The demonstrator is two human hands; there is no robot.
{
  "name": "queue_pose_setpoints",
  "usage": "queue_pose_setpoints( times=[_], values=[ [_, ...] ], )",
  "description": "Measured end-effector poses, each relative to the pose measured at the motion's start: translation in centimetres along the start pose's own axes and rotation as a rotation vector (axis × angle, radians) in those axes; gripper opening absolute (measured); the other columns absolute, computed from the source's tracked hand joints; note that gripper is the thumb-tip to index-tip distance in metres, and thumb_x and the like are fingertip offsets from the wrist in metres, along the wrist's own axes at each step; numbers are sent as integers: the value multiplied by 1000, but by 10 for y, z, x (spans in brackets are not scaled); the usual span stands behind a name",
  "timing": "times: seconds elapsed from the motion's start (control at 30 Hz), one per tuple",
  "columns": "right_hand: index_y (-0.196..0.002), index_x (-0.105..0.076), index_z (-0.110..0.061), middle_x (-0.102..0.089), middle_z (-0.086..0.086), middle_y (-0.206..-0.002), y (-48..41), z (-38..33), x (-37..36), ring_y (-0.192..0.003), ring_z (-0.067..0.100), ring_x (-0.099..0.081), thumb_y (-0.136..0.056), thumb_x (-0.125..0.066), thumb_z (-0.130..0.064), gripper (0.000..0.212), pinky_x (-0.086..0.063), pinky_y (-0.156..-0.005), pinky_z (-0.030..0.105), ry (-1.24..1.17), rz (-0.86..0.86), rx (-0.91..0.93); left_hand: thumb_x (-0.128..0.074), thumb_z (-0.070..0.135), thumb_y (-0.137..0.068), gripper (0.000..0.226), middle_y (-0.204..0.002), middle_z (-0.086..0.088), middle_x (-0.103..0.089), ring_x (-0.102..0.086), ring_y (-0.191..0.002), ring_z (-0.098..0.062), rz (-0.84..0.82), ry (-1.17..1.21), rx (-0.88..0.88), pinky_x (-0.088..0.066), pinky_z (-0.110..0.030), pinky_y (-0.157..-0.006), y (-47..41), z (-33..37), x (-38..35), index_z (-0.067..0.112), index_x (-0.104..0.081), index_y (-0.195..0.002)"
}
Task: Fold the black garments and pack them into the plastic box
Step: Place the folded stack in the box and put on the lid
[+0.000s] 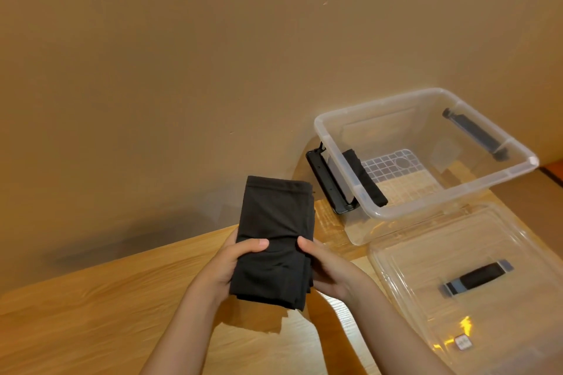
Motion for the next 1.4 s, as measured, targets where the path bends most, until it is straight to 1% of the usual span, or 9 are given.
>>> queue_pose_setpoints(
  times=[0.13,0.3,0.43,0.67,0.77,0.93,1.1,1.27,1.4],
  values=[
    [-125,-53,-20,-67,3,-119,8,-29,-10,-113,22,-63,-34,-95,-51,104,-51,-95,36,123,-56,70,-98,35,-25,113,-119,-15,-67,-67,-104,-33,13,-19,-54,-55,-44,-84,2,20,-5,10,-56,-126],
    [-135,-42,-28,-57,4,-131,11,-53,-11,-118,22,-59,-42,-89,-60,109,-50,-99,38,297,2,151,-86,34,-39,93,-117,-10,-66,-69,-97,-25,74,-134,-177,-57,-32,-69,2,39,-22,17,-55,-125],
    [-134,-41,-30,-57,3,-129,21,-68,-8,-115,20,-61,-48,-85,-63,103,-52,-93,33,300,45,199,-85,42,-43,90,-116,-7,-66,-68,-100,-27,112,-184,-217,-57,-46,-85,-5,44,-34,22,-53,-125],
    [-132,-47,-26,-61,2,-123,43,-116,19,-109,18,-64,-69,-80,-38,72,-54,-91,34,384,198,329,-85,33,-53,82,-116,-10,-68,-70,-98,-26,17,-150,-225,-57,-37,-77,-19,62,-80,17,-53,-127],
    [-128,-53,-25,-66,2,-120,60,-146,45,-107,20,-66,-70,-76,-34,64,-54,-92,36,335,195,349,-81,42,-62,79,-120,-11,-68,-66,-110,-28,-106,-90,-173,-53,-42,-93,-33,76,-118,11,-55,-130],
    [-128,-55,-18,-70,4,-116,79,-205,100,-107,23,-67,-73,-71,-28,58,-53,-87,34,294,139,307,-79,65,-55,91,-122,-2,-68,-65,-112,-23,-137,-243,-175,-55,-38,-84,-77,106,-190,20,-55,-131],
    [-124,-58,-11,-71,10,-112,77,-254,167,-101,24,-69,-74,-68,-28,54,-55,-81,33,243,120,199,-75,59,-68,73,-118,-2,-70,-68,-105,-21,-88,-176,-166,-56,-31,-68,-134,110,-258,23,-57,-129],
    [-110,-66,-7,-72,14,-108,54,-275,228,-97,27,-68,-73,-75,-28,43,-49,-93,37,257,147,37,-75,51,-70,71,-117,-5,-69,-67,-105,-25,8,-82,-110,-59,-43,-81,-195,87,-281,22,-53,-132],
    [-110,-66,-7,-72,13,-107,29,-276,262,-97,26,-69,-65,-76,-34,54,-51,-87,35,373,156,-100,-74,44,-78,69,-124,-7,-64,-64,-110,-28,51,12,-33,-56,-49,-87,-228,60,-280,23,-47,-138]
  ],
)
Point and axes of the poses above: each hand's wrist, its own y-axis away from the middle knuckle, its own x-axis out of the back of the hand, z = x × y, the point moved 8 cm from there along -y, towards the middle knuckle
